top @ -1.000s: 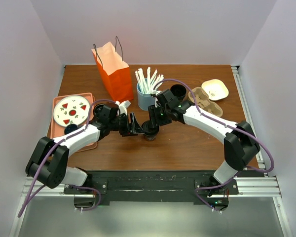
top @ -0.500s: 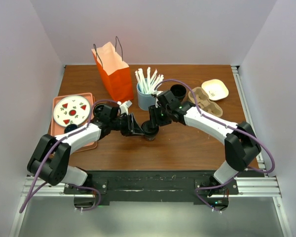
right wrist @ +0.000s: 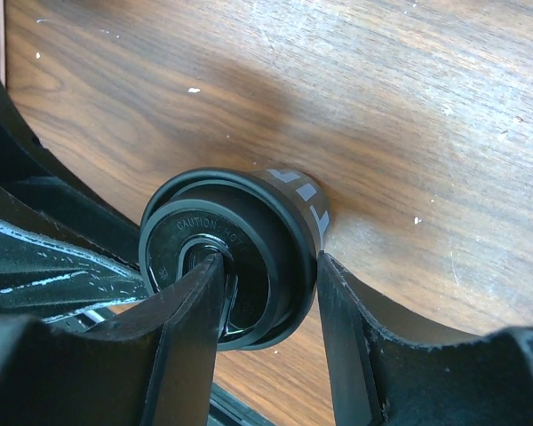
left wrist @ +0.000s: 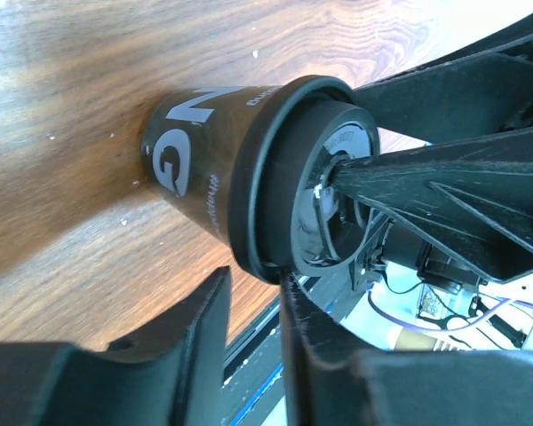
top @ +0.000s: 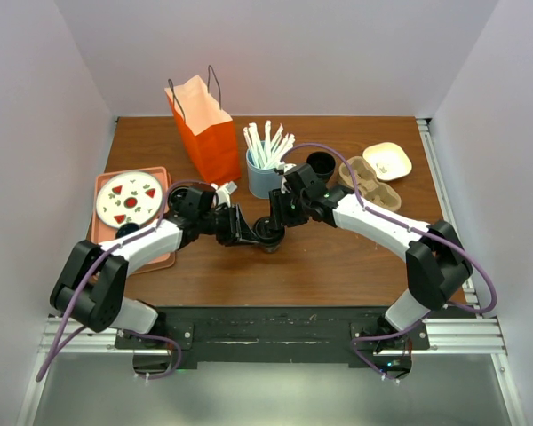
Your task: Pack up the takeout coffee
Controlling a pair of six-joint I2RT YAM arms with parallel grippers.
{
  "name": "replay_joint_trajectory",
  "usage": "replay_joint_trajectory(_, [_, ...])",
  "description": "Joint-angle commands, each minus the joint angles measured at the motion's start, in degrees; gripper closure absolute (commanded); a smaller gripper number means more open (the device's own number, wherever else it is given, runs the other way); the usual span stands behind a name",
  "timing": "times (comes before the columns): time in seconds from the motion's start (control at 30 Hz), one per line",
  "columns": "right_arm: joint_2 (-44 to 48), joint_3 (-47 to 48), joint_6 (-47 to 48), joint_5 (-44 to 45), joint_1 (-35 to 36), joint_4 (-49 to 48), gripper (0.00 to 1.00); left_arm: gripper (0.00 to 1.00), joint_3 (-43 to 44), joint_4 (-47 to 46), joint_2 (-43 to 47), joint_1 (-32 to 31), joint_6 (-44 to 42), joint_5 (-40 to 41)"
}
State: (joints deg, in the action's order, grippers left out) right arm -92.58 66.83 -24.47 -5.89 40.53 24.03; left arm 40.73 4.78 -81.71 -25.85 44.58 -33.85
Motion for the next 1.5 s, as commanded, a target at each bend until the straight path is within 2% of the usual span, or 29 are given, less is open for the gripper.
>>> replay_joint_trajectory(0.0, [-2.70,-2.32,1.26,1.23,0.51,6.37,0.52,0.60,0.31,9.28,-1.08,0.62,-2.65,8.54])
replay_joint_trajectory(0.3, [-2.61,-1.52,1.97,0.79,0.60,6.99,0.53,0.45,9.80,14.73,2.08,3.34,-4.50,6.95])
replay_joint_trajectory(0.47, [-2.61,-1.70,1.97,0.88,0.60,6.91,0.53,0.45,12.18,15.18,2.00,4.14,-6.69,6.60])
replay_joint_trajectory(0.73, [-2.52,-1.70,1.70,0.62,0.60,6.73,0.53,0.51,7.79,10.00,0.85,4.05,-6.79,3.87])
replay_joint_trajectory(1.07, [-2.79,-1.96,1.71,0.27,0.51,6.64,0.54,0.51,3.04,3.93,-1.96,3.08,-6.52,2.47])
replay_joint_trajectory(1.33, [-1.73,-0.83,1.27,0.35,0.34,8.04,0.52,0.50,4.61,9.44,-0.38,3.08,-8.01,6.77])
replay_joint_trajectory(1.47, [0.37,3.38,0.13,1.14,0.33,10.85,0.43,0.48,7.25,12.97,1.73,3.08,-8.89,10.63])
